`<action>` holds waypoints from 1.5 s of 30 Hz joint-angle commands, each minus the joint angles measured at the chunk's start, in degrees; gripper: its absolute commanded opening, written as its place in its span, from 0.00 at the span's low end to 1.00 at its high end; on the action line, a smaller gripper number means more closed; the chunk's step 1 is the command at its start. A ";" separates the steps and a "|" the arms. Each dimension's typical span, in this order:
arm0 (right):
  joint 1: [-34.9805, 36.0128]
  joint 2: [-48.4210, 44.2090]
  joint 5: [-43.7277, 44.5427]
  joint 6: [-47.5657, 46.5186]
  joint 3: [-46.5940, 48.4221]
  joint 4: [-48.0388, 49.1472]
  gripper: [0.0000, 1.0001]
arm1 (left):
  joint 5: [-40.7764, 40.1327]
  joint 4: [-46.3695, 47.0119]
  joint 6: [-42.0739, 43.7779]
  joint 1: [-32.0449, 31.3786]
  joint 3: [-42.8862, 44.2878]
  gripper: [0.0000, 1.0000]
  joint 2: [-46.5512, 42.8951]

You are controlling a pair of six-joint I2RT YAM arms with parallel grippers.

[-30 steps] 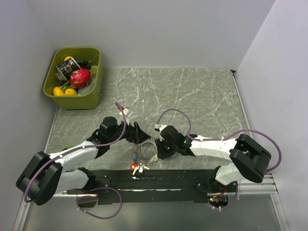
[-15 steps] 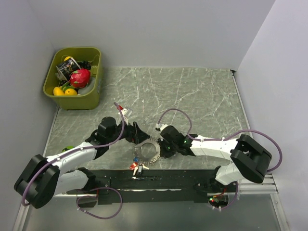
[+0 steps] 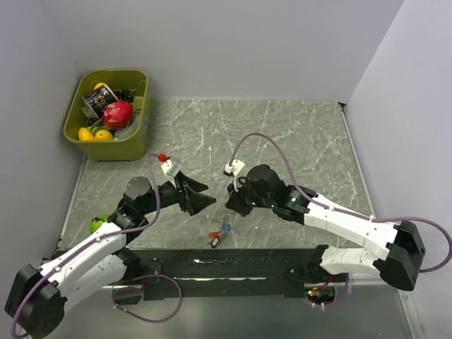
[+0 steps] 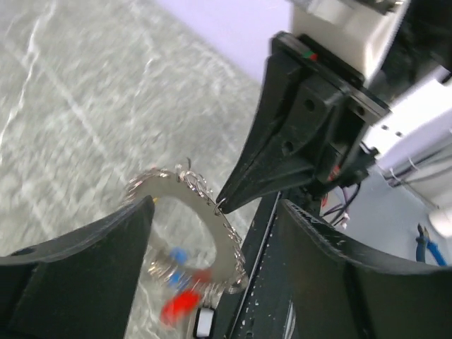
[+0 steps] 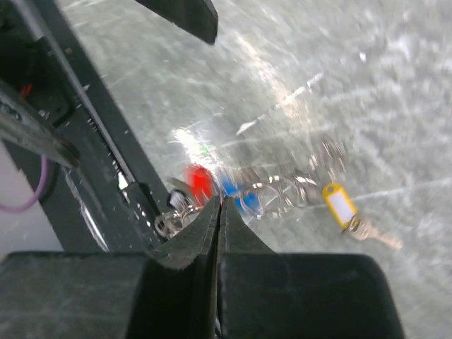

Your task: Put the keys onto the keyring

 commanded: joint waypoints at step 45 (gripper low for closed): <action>-3.83 -12.94 -26.96 -9.23 4.62 7.65 0.00 | 17.30 11.43 0.01 -7.48 6.73 0.43 4.17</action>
